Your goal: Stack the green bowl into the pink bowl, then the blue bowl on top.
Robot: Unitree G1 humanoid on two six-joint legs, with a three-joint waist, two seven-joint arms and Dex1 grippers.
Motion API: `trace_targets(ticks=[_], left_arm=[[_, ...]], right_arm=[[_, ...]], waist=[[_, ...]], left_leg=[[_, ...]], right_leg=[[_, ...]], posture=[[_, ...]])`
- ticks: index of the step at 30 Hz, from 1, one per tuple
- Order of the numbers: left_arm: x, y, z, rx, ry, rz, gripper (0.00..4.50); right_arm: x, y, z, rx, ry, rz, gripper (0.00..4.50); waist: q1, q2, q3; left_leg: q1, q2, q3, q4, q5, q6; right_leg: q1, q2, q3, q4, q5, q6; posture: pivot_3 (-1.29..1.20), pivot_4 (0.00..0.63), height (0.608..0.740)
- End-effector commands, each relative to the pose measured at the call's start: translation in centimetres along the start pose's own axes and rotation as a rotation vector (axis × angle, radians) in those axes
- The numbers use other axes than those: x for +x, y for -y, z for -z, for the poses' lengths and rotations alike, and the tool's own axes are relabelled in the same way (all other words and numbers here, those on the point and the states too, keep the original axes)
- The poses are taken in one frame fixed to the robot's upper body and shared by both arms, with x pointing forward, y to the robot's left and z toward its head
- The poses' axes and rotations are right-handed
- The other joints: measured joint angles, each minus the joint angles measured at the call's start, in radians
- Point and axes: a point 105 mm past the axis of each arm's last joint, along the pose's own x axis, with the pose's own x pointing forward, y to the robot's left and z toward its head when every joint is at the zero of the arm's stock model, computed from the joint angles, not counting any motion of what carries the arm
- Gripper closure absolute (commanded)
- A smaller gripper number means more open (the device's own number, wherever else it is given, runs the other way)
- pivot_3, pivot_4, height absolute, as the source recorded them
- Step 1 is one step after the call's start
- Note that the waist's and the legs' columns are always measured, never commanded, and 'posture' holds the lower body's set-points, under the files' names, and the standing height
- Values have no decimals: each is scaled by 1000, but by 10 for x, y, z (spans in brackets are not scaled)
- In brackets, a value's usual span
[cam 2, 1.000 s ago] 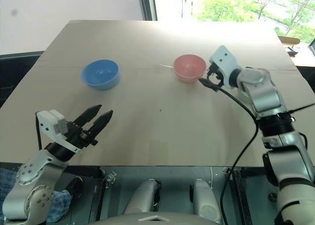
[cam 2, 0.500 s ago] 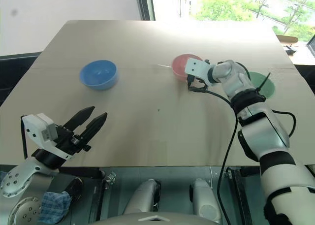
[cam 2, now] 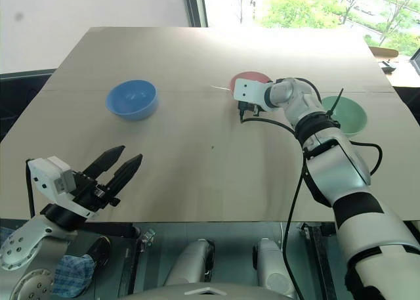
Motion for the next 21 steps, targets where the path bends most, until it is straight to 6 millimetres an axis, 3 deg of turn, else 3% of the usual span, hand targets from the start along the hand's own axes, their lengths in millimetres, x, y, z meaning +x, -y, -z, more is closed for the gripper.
trace_targets(ticks=[1, 10, 14, 17, 21], left_arm=[[-2, -7, -10, 56, 30, 0, 1918], [3, -7, -21, 51, 81, 42, 1918], [4, -10, -26, 70, 92, 53, 1918], [4, -16, -27, 98, 80, 51, 1918], [6, -18, -29, 97, 87, 49, 1918]], right_arm=[[-7, 13, -10, -23, 38, 35, 4462], [-8, 4, -9, -20, 56, -23, 4462], [-20, -29, -23, -113, 144, -236, 4462], [-35, -67, -46, -175, 201, -379, 4462], [-56, -100, -72, -213, 197, -447, 4462]], waist=[[0, 0, 0], [0, 1, 1], [2, 1, 1], [2, 1, 1], [-2, 1, 1]], left_leg=[[0, 0, 0, 0, 0, 0], [0, 0, 0, 0, 0, 0], [0, 0, 0, 0, 0, 0], [-1, 0, -1, 0, 0, 0], [0, 1, -2, 0, 0, 0]], right_leg=[[0, 0, 0, 0, 0, 0], [0, 0, 0, 0, 0, 0], [0, 0, 0, 0, 0, 0], [0, 0, -1, 0, 0, 0], [0, 0, -1, 0, 0, 0]], posture=[[0, 150, 740], [0, 150, 740], [0, 150, 740], [0, 150, 740], [0, 150, 740]])
